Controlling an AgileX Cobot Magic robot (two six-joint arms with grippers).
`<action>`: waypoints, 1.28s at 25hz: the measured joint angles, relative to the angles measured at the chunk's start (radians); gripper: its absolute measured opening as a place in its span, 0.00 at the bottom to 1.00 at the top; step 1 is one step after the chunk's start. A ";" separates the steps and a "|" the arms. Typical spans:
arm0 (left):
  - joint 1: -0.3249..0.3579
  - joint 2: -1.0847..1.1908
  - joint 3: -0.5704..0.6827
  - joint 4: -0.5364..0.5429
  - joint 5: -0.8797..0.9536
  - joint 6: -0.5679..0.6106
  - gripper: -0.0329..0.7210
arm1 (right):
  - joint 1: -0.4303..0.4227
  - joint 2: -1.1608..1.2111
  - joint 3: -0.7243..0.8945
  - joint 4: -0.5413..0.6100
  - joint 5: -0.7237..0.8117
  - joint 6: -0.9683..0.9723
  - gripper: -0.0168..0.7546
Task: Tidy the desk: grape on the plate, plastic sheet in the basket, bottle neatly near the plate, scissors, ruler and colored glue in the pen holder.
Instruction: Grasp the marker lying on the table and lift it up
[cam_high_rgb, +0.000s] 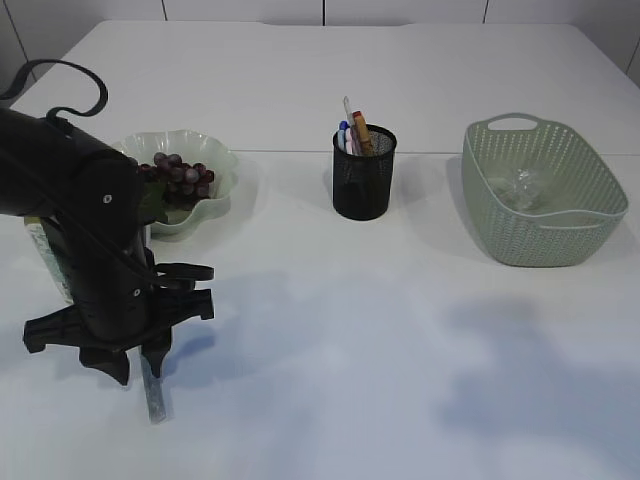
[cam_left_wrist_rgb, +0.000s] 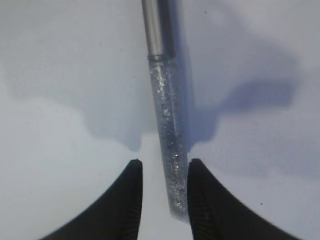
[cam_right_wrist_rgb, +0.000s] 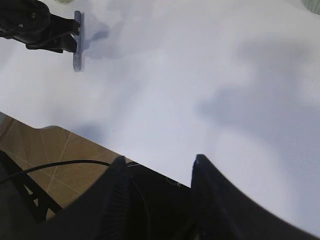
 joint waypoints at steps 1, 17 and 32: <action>0.000 0.000 0.000 0.000 0.000 0.000 0.34 | 0.000 0.000 0.000 0.000 0.000 0.000 0.47; 0.000 0.000 0.000 -0.035 -0.019 -0.018 0.42 | 0.000 0.000 0.000 0.000 0.000 0.000 0.47; 0.016 0.010 0.000 -0.041 -0.022 -0.025 0.44 | 0.000 0.000 0.000 0.000 0.000 0.001 0.47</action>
